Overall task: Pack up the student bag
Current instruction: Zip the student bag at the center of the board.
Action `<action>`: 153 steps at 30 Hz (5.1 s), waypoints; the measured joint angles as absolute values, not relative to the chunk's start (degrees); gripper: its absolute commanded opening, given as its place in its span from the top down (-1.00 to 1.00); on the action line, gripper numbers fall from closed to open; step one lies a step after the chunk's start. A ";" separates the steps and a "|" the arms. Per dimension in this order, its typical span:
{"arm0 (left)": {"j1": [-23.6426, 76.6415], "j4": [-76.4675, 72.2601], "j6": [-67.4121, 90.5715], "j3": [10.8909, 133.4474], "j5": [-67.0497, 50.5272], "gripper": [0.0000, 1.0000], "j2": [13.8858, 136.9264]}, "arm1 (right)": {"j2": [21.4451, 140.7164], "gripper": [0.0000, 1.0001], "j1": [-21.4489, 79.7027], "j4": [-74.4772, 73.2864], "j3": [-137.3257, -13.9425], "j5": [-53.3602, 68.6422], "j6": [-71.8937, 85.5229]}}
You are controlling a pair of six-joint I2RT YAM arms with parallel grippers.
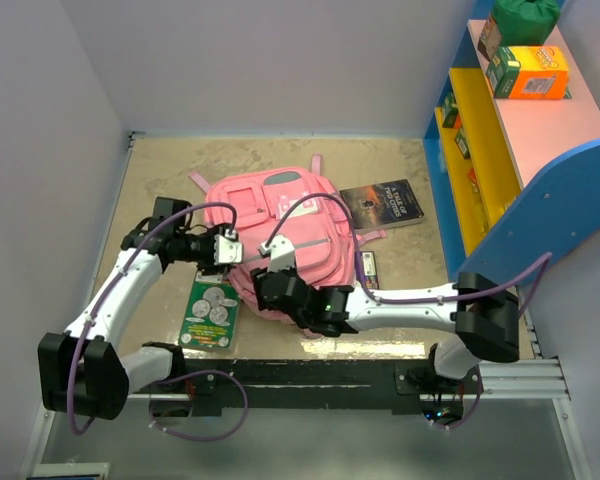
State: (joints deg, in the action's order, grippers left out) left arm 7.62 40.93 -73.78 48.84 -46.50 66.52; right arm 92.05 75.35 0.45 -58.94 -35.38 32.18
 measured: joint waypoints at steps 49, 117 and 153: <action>17.96 36.73 -65.67 54.92 -44.95 1.00 71.68 | 87.50 -0.09 74.72 5.63 -57.60 -33.26 35.29; 18.59 36.99 -64.12 54.48 -44.58 1.00 70.70 | 85.56 1.00 71.59 5.43 -53.15 -30.70 56.62; 20.38 44.82 -70.22 54.41 -44.49 1.00 72.07 | 67.85 1.00 78.52 -19.62 -44.53 -52.45 67.26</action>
State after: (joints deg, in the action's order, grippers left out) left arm 20.38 44.82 -70.22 54.41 -44.49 72.07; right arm 67.85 78.52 -19.62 -44.53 -52.45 67.26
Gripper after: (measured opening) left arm 0.139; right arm 0.084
